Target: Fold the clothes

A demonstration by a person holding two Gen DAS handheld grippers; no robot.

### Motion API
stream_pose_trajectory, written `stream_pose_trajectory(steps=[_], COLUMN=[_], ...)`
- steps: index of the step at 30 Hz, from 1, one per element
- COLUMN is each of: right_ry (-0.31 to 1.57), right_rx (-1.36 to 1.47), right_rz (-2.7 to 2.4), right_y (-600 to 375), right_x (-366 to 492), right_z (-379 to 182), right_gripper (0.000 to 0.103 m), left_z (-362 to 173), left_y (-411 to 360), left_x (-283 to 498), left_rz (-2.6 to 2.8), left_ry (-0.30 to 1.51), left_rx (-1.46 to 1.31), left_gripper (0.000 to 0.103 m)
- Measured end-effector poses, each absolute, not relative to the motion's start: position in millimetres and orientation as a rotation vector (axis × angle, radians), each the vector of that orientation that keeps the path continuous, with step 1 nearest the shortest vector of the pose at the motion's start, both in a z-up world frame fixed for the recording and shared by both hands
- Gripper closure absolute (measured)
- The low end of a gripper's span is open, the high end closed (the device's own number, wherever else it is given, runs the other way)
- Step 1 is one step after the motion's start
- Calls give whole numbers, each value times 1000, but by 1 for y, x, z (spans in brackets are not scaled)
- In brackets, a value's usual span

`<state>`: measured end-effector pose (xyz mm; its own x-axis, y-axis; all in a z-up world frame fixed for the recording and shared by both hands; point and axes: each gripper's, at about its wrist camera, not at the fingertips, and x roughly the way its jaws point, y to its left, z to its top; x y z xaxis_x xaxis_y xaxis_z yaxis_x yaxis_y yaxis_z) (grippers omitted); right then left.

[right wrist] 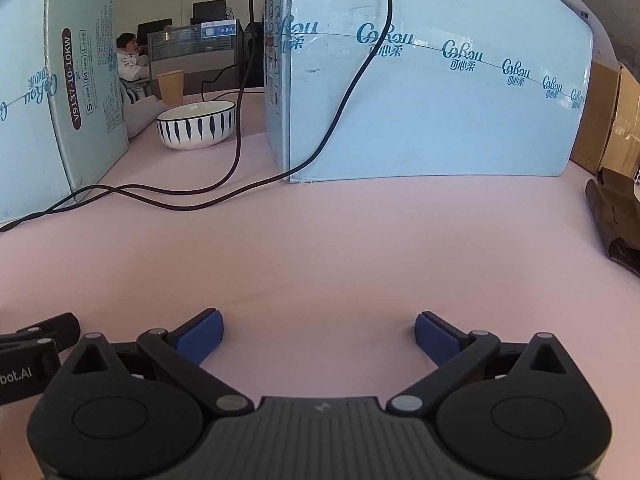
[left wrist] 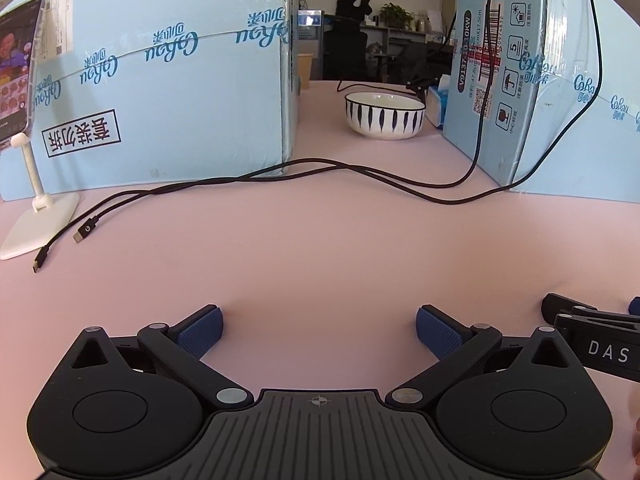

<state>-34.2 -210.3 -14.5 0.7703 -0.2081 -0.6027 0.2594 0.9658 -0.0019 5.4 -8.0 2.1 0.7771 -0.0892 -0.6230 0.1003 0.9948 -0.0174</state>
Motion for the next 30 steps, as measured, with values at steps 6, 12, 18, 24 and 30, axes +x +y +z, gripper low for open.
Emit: stream_pose_trajectory(steps=[6,12,18,24,30], right_ry=[650,651,651,651,651], right_rx=[86,89,89,90,90], right_rz=[-249,-246,-246,-246,-247], right_y=[-213,-214,-215,-215,-214], right_x=[-30,-31,-30,-29,-30], right_z=[-14,-14,-14,-14,-14], right_gripper=[0,0,0,0,0], left_z=[2,2,2,2,2], left_y=[-10,-11,-10,-11,-11], left_x=[6,7,6,6,6], left_rz=[-98,-95,-94,-93,-98], left_ry=[676,676,676,676,676], left_rx=[29,28,28,29,30], left_gripper=[0,0,0,0,0])
